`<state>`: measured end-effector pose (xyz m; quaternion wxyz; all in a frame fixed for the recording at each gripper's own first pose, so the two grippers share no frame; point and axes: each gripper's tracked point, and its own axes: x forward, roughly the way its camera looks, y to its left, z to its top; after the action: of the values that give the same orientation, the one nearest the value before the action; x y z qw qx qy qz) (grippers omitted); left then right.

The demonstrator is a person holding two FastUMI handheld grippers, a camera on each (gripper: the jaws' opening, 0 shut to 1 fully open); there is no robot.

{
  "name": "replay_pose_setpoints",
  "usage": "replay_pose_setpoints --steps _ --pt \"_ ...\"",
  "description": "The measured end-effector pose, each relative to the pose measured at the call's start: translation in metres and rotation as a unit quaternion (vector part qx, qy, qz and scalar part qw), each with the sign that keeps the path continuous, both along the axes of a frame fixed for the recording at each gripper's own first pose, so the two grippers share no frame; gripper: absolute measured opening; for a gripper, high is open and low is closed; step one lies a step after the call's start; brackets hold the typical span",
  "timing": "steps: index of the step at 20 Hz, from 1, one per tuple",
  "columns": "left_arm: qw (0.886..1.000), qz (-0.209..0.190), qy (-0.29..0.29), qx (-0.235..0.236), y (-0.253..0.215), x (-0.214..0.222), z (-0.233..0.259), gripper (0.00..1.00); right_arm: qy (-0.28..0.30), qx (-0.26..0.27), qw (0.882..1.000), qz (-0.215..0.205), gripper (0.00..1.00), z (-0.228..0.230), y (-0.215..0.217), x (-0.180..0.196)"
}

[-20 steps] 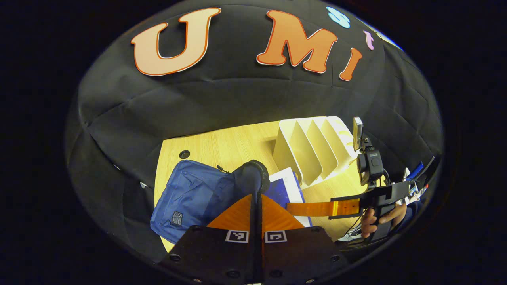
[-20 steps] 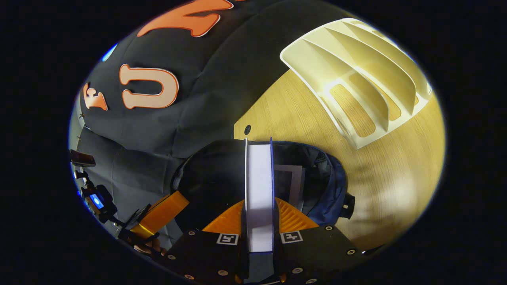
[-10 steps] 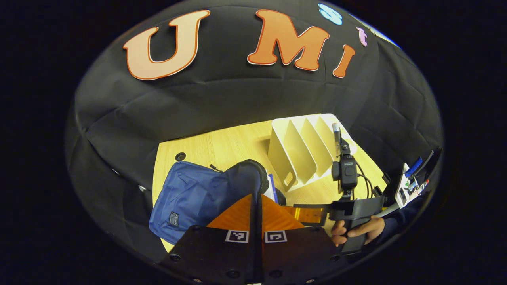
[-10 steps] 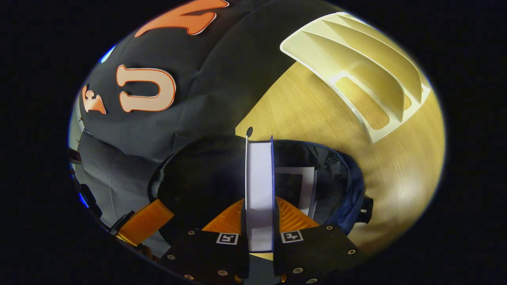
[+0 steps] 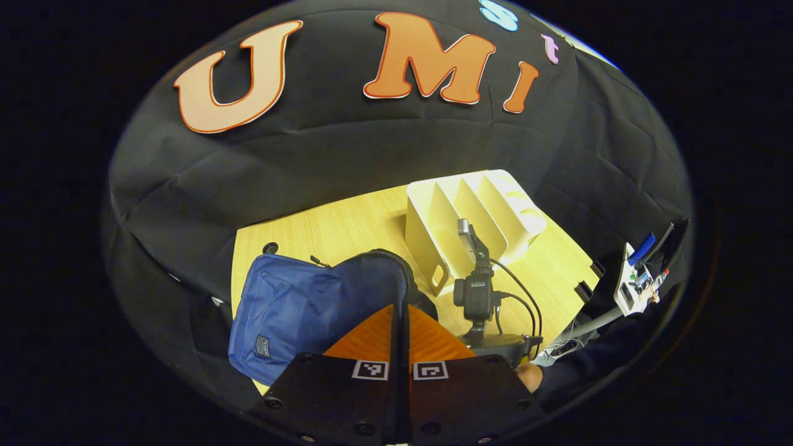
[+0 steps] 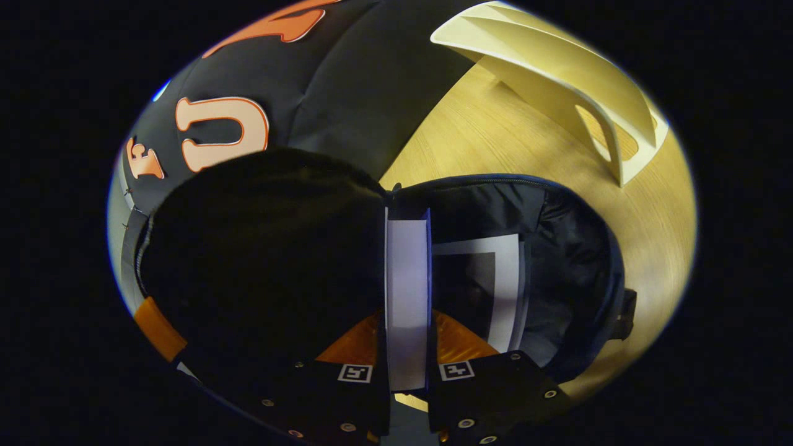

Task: Open the schoolbag, grab two books from the bookshelf and put them into the schoolbag.

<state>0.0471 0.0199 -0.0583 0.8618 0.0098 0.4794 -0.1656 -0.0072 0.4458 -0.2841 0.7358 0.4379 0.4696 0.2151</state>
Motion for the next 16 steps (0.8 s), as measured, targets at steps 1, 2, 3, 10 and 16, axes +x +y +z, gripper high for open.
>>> replay_pose_setpoints --steps 1,2,3,10,16 --pt "1.000 0.005 -0.004 0.000 0.012 -0.002 0.002 0.00 0.009 -0.007 1.000 0.000 0.27 0.000 -0.002 0.000" --pt "1.000 0.011 -0.004 0.000 0.020 -0.001 0.002 0.00 0.018 -0.024 1.000 -0.002 0.40 -0.004 -0.007 0.000" --pt "1.000 0.018 -0.005 0.003 0.031 0.000 0.001 0.00 0.017 -0.039 0.999 -0.003 0.35 -0.004 -0.014 0.001" --pt "0.999 0.042 -0.004 0.000 0.041 0.014 -0.005 0.00 -0.068 -0.096 0.993 -0.022 0.63 0.042 -0.070 0.030" --pt "0.998 0.061 -0.004 0.001 0.033 0.016 -0.014 0.01 -0.134 -0.194 0.970 -0.056 0.63 0.059 -0.144 0.057"
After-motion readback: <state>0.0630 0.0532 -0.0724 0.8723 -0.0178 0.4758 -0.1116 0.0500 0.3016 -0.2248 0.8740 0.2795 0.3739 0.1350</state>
